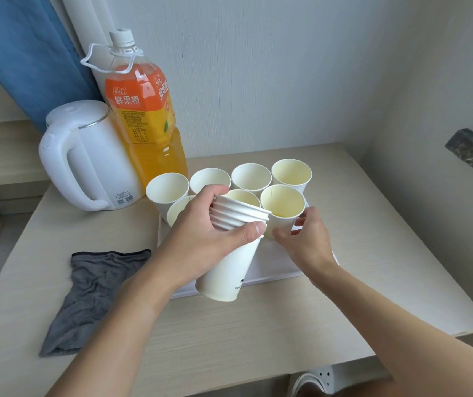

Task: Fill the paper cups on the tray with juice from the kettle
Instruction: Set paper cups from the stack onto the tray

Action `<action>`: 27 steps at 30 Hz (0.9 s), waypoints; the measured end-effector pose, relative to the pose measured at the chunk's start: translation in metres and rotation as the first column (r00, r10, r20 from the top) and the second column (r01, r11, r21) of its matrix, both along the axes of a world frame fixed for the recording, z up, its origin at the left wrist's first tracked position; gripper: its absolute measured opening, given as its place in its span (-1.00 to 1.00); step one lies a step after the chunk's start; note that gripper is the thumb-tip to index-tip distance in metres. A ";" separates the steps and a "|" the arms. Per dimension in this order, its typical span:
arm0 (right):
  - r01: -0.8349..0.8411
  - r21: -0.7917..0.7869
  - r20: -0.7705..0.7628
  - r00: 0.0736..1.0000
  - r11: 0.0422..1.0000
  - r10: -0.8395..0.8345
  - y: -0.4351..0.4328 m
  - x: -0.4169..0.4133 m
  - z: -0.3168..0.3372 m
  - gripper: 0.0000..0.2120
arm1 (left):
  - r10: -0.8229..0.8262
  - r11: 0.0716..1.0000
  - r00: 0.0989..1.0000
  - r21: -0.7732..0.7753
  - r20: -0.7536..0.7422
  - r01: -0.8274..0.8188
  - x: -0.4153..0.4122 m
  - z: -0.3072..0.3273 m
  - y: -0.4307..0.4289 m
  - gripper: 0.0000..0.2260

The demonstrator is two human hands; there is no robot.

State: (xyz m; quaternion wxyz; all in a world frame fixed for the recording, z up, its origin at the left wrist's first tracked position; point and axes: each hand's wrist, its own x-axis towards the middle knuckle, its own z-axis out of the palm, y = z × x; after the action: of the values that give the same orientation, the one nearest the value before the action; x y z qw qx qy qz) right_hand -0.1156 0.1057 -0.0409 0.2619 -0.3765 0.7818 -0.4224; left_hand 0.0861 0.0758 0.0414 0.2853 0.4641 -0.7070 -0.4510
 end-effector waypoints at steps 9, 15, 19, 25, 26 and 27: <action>-0.008 0.036 -0.037 0.999 0.999 0.009 -0.002 -0.002 -0.003 -0.55 | -0.010 1.000 1.000 0.007 -0.016 0.010 -0.003 -0.001 0.001 -0.12; -0.018 0.063 -0.035 0.999 0.998 0.021 -0.002 -0.001 0.001 -0.52 | 0.004 1.000 1.000 0.027 -0.023 -0.004 -0.004 -0.004 0.001 -0.08; 0.053 0.063 0.050 0.997 0.997 -0.056 0.008 0.006 0.016 -0.42 | 0.020 0.999 1.000 0.028 0.019 -0.021 -0.006 -0.003 0.004 -0.13; -0.166 -0.255 0.218 0.950 0.953 0.224 0.033 0.023 0.072 -0.88 | 0.039 0.999 0.998 0.004 -0.040 -0.039 -0.002 0.002 0.008 -0.28; -0.256 -0.272 0.193 0.930 0.928 0.313 0.036 0.025 0.076 -0.86 | 0.030 1.000 0.999 -0.003 -0.046 -0.030 -0.001 0.002 0.009 -0.28; -0.324 -0.274 0.174 0.910 0.906 0.377 0.037 0.026 0.078 -0.82 | 0.023 1.000 0.999 -0.007 -0.049 -0.023 0.000 0.002 0.011 -0.29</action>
State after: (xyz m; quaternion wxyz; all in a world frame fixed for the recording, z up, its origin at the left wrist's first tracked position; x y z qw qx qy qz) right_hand -0.0899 0.1424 0.0367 0.3727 -0.4906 0.6099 -0.4985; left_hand 0.0862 0.0864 0.0437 0.3093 0.4599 -0.6963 -0.4561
